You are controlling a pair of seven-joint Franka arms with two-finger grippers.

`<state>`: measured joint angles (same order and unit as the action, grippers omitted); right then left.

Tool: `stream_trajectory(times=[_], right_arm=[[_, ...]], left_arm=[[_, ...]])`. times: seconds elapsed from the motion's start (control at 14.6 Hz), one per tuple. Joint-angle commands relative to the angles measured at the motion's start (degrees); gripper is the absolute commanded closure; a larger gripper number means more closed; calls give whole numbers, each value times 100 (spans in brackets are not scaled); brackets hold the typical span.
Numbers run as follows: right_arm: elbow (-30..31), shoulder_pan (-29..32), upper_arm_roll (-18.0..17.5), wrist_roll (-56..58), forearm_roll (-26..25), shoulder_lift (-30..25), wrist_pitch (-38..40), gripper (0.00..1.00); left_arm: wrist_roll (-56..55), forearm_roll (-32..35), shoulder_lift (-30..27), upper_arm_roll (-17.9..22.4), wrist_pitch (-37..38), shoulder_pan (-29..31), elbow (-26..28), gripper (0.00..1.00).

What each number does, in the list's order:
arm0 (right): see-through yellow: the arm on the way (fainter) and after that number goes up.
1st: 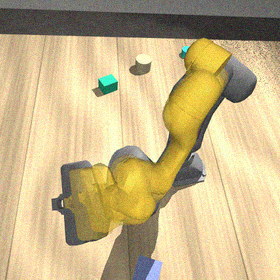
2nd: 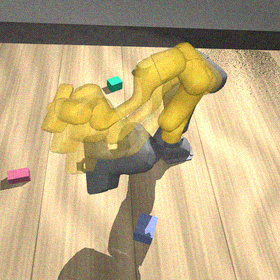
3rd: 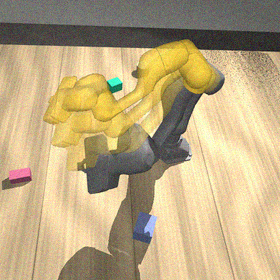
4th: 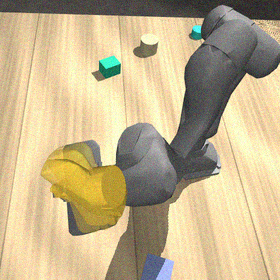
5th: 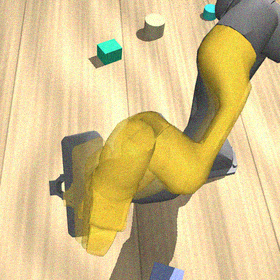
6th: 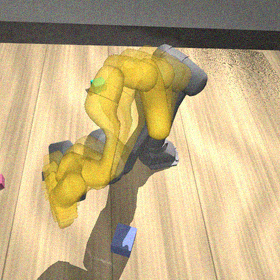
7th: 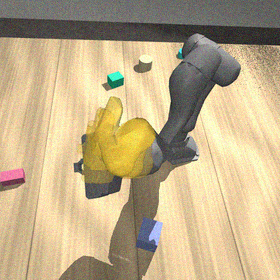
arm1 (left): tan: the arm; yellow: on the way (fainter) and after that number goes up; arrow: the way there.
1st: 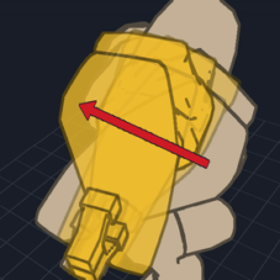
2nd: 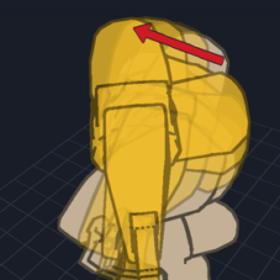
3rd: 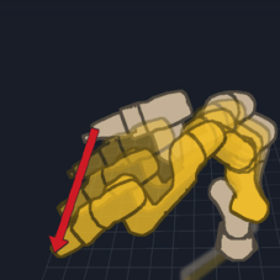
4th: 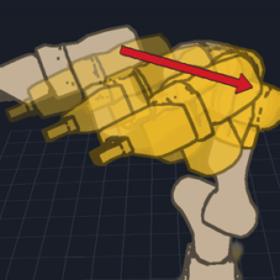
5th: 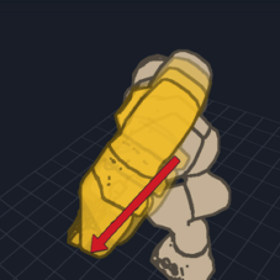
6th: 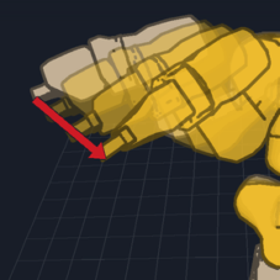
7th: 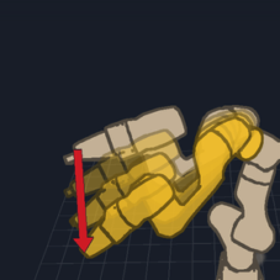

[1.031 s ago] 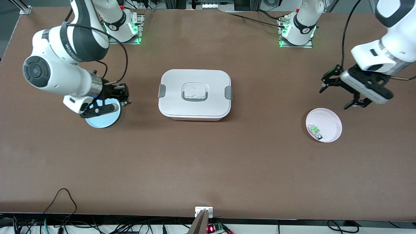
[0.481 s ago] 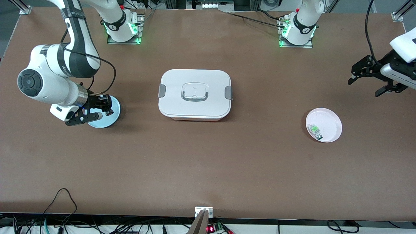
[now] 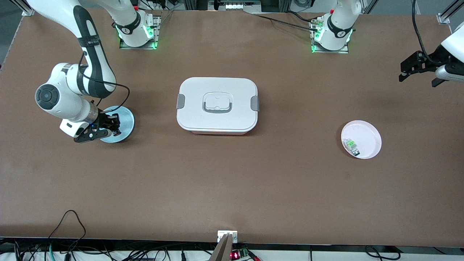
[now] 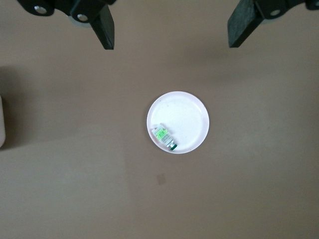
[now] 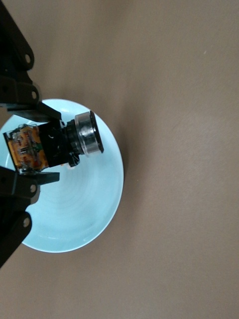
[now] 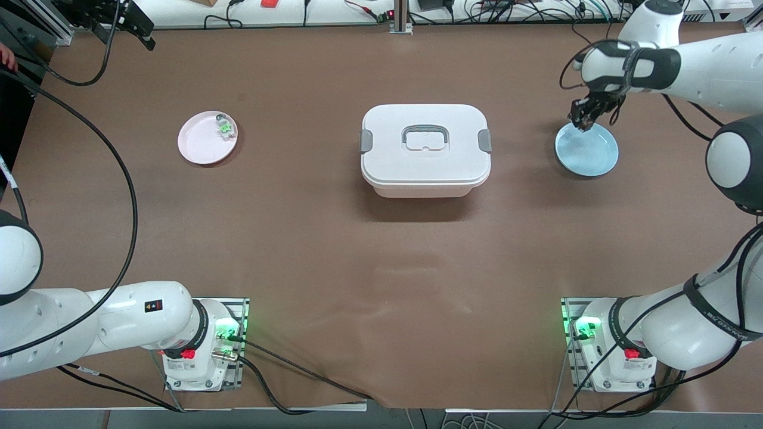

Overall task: Transfer orange switch to right arm and place
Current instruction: 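Carry the switch with the right gripper over the light blue plate, then lower the switch onto the blue plate and open the right gripper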

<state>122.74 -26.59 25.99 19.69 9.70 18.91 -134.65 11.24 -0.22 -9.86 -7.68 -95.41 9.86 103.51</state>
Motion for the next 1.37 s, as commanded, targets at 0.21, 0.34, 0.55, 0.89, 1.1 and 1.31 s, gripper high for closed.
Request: stream_trajectory(times=[0.21, 0.34, 0.55, 0.89, 1.1, 1.31], right_arm=[[233, 75, -33, 79, -47, 174, -448, 98], [338, 75, -33, 79, -38, 209, -614, 96], [374, 75, -33, 71, -29, 262, -668, 84], [356, 154, -33, 44, -12, 297, -650, 26], [312, 154, -33, 1, 14, 253, -598, 15], [216, 145, -33, 9, 14, 131, -484, 1]], left_arm=[[-219, 250, -42, 47, 339, -72, -288, 0], [-237, 285, -42, 56, 339, -81, -288, 0], [-237, 338, -33, 48, 339, -81, -279, 0], [-298, 347, -42, 56, 331, -81, -261, 0], [-307, 329, -42, 56, 330, -81, -208, 0], [-298, 242, -51, 91, 339, -72, -182, 0]])
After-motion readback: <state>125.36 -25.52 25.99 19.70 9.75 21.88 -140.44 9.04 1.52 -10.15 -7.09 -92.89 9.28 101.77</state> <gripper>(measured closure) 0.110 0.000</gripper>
